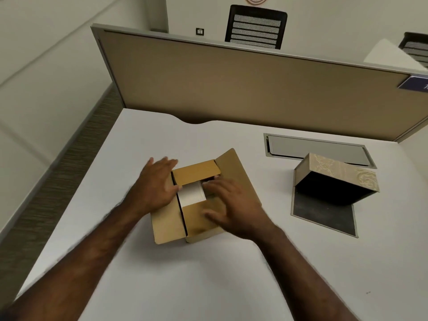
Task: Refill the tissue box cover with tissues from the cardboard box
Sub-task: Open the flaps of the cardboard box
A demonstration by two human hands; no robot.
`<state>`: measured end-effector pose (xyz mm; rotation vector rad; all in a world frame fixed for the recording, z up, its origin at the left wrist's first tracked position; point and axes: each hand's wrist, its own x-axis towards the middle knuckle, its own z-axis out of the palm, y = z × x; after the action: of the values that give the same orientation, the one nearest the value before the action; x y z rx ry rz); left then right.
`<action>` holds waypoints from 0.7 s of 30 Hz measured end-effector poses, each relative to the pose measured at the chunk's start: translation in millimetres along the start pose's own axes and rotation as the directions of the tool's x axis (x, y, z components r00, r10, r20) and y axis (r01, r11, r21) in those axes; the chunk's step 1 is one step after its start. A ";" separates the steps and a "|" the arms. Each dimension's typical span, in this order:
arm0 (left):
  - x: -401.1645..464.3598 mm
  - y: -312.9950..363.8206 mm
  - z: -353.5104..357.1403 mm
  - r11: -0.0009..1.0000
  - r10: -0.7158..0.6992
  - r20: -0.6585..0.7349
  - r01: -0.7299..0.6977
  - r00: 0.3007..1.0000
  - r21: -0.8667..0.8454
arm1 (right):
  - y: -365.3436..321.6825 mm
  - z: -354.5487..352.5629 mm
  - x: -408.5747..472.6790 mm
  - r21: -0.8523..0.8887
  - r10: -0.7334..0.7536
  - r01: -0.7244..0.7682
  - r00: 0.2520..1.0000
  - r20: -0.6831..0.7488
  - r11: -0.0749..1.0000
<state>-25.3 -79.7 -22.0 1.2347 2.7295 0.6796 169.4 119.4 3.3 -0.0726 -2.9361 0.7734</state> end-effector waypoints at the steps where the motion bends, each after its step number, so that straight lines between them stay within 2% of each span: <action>1: 4.5 2.2 2.6 1.000 -0.024 0.074 0.025 0.997 -0.014 | -2.8 2.0 4.0 -0.079 0.013 0.000 0.986 0.166 0.997; 2: 7.6 4.0 5.0 0.999 -0.033 0.125 0.037 0.992 -0.024 | -3.9 5.3 5.9 -0.170 0.032 0.017 0.960 0.279 0.985; 4: 11.8 6.1 7.4 0.999 -0.014 0.162 0.019 0.987 -0.026 | -4.8 11.0 5.5 -0.299 0.055 0.056 0.935 0.350 0.952; 8: 17.6 2.3 7.1 0.990 -0.036 0.082 0.047 0.996 -0.133 | -9.1 10.1 -9.2 -0.316 -0.013 0.061 0.988 0.152 0.947; 13: 25.3 1.4 5.9 0.911 -0.212 0.023 0.206 0.977 -0.356 | -12.5 12.7 -46.5 -0.204 -0.092 0.075 0.993 -0.078 0.976; 17: 32.3 -4.2 11.8 0.845 -0.395 -0.027 0.351 0.918 -0.403 | -6.3 29.6 -85.0 -0.144 -0.105 0.084 0.984 -0.143 0.986; 21: 36.8 -15.4 25.2 0.831 -0.434 -0.016 0.394 0.901 -0.392 | 1.3 53.4 -116.0 -0.102 -0.019 0.011 0.996 -0.085 0.995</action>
<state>-54.8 -52.6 -47.0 0.5083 2.6253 1.1629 278.6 86.0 -53.8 -0.0895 -2.8889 0.6029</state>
